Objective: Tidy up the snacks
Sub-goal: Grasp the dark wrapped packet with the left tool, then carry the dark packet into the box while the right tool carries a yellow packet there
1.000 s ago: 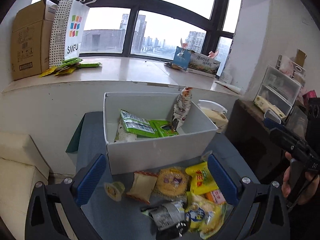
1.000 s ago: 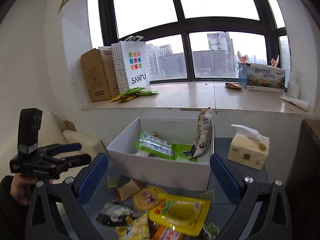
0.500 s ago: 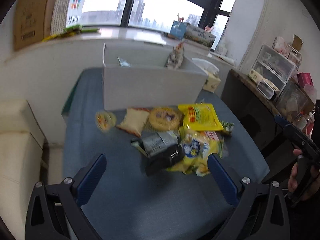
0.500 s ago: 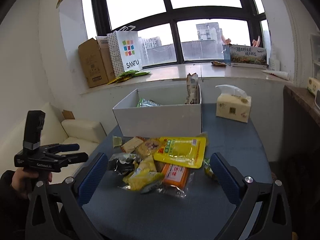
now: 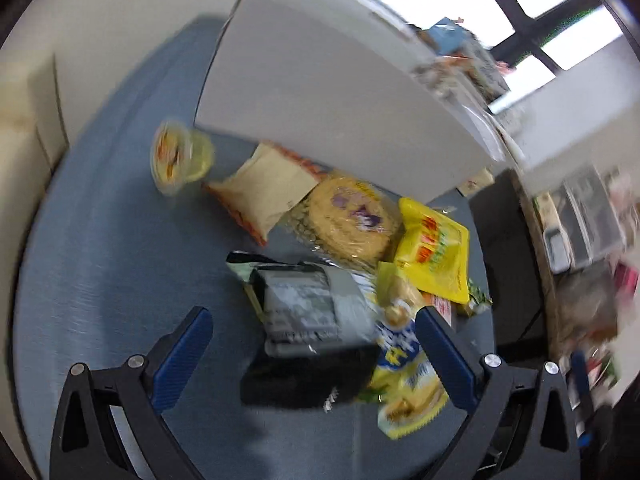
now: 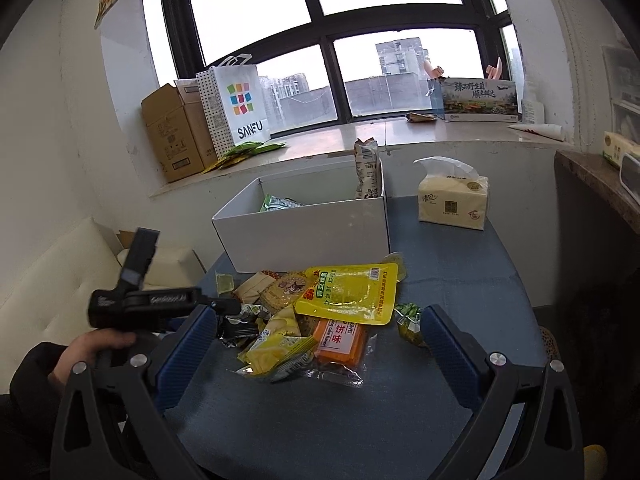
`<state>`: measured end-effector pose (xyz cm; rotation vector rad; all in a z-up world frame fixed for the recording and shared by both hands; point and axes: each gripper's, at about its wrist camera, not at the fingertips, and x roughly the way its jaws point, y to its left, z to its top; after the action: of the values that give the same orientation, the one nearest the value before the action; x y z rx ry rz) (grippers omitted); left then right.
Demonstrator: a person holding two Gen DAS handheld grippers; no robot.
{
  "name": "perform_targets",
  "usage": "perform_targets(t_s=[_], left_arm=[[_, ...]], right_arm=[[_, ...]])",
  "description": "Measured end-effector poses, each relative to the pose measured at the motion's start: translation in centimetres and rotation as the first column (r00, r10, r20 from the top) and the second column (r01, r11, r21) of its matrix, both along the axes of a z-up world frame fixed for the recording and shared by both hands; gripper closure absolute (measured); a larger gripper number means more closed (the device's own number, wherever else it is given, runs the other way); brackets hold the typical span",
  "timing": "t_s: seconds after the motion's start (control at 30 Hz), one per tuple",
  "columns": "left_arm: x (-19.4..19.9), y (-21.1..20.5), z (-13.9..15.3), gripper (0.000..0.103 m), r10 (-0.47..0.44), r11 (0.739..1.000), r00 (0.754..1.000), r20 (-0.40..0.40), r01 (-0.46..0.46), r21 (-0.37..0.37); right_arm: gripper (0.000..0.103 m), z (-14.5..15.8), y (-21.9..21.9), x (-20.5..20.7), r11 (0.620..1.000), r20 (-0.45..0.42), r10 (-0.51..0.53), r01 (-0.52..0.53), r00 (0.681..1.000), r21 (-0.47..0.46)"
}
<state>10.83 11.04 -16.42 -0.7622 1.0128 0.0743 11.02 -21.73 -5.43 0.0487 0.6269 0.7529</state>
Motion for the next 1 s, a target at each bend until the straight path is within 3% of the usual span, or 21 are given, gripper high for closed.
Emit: perform_targets(t_s=[0.1, 0.13, 0.17, 0.2, 0.23, 0.43, 0.5, 0.63, 0.8, 1.0], left_arm=[[0.6, 0.0, -0.9, 0.006, -0.023, 1.0, 1.0, -0.008, 0.023, -0.012], [0.6, 0.0, -0.9, 0.013, -0.021, 1.0, 1.0, 0.002, 0.021, -0.006], [0.5, -0.1, -0.8, 0.03, -0.034, 0.999, 0.999, 0.016, 0.034, 0.002], [0.4, -0.2, -0.5, 0.039, -0.056, 0.998, 0.997, 0.046, 0.057, -0.011], [0.2, -0.4, -0.3, 0.042, -0.06, 0.998, 0.997, 0.053, 0.059, 0.009], [-2.8, -1.7, 4.3, 0.046, -0.118, 0.977, 0.966, 0.229, 0.072, 0.2], [-4.5, -2.4, 6.3, 0.046, -0.147, 0.955, 0.948, 0.284, 0.062, 0.29], [-7.5, -2.9, 9.7, 0.046, -0.185, 0.926, 0.902, 0.391, 0.027, 0.376], [-9.0, -2.2, 11.5, 0.046, -0.177, 0.928, 0.879, 0.442, 0.0, 0.373], [-9.6, -1.9, 11.5, 0.046, -0.172, 0.94, 0.875, 0.453, 0.008, 0.342]], right_arm=[[0.0, -0.2, 0.0, 0.1, 1.0, -0.006, -0.003, 0.003, 1.0, 0.0], [0.0, -0.3, 0.0, 0.1, 1.0, -0.009, -0.003, 0.003, 1.0, -0.002], [0.0, -0.4, 0.1, 0.1, 1.0, -0.011, -0.006, 0.006, 1.0, -0.005], [0.0, -0.4, 0.1, 0.1, 1.0, -0.013, -0.006, 0.006, 1.0, -0.008], [0.0, -0.5, 0.2, 0.1, 1.0, -0.015, -0.004, 0.004, 1.0, -0.009], [0.0, -1.1, 0.4, 0.3, 1.0, -0.026, -0.001, 0.0, 1.0, -0.024], [0.0, -1.7, 0.8, 0.7, 0.999, -0.038, -0.005, 0.003, 0.999, -0.04], [0.0, -3.2, 1.9, 2.2, 0.996, -0.069, -0.01, 0.004, 0.998, -0.091], [0.0, -5.1, 4.2, 6.6, 0.993, -0.134, 0.011, -0.026, 0.991, -0.114], [0.0, -7.7, 7.1, 13.7, 0.988, -0.208, 0.028, -0.058, 0.978, -0.141]])
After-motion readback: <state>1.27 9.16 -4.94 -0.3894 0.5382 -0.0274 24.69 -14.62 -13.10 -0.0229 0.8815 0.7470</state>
